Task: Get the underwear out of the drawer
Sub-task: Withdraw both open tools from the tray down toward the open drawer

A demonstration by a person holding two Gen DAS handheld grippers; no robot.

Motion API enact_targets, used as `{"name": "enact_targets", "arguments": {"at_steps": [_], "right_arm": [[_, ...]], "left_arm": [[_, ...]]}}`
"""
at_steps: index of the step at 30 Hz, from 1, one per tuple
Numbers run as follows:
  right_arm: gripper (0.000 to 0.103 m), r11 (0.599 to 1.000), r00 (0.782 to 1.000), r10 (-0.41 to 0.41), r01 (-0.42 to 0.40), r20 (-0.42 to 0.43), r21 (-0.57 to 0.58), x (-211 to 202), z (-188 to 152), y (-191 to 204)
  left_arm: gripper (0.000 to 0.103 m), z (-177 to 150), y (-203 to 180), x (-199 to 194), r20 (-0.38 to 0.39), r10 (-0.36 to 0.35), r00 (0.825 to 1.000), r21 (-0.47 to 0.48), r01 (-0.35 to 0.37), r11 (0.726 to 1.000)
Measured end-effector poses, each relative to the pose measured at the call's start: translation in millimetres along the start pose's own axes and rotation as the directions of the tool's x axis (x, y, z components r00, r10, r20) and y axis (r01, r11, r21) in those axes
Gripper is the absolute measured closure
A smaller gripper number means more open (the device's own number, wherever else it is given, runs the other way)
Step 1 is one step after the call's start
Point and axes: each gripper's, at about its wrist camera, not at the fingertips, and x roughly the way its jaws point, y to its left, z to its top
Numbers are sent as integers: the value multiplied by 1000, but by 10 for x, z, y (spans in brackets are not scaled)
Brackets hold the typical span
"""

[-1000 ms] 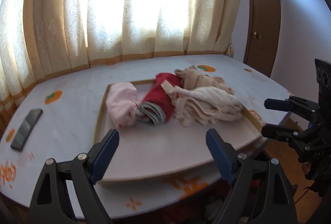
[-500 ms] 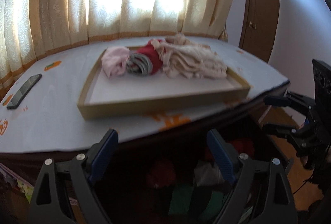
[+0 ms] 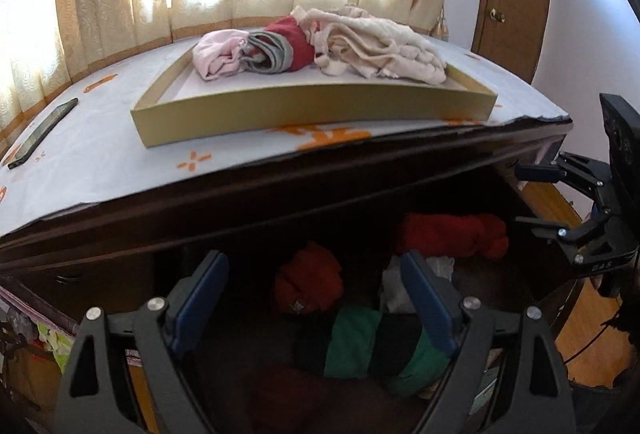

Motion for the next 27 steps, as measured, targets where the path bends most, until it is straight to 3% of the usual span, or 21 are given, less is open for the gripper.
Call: {"name": "enact_targets", "arguments": {"at_steps": [7, 20, 27], "right_arm": [[26, 994, 996, -27, 17, -87, -108, 184, -35, 53], [26, 969, 985, -56, 14, -164, -249, 418, -57, 94], [28, 943, 973, -101, 28, -206, -330, 617, -46, 178]], "left_arm": [[14, -50, -80, 73, -27, 17, 999, 52, -15, 999], [10, -87, -145, 196, -86, 8, 996, 94, 0, 996], [10, -124, -314, 326, -156, 4, 988, 186, 26, 982]]}}
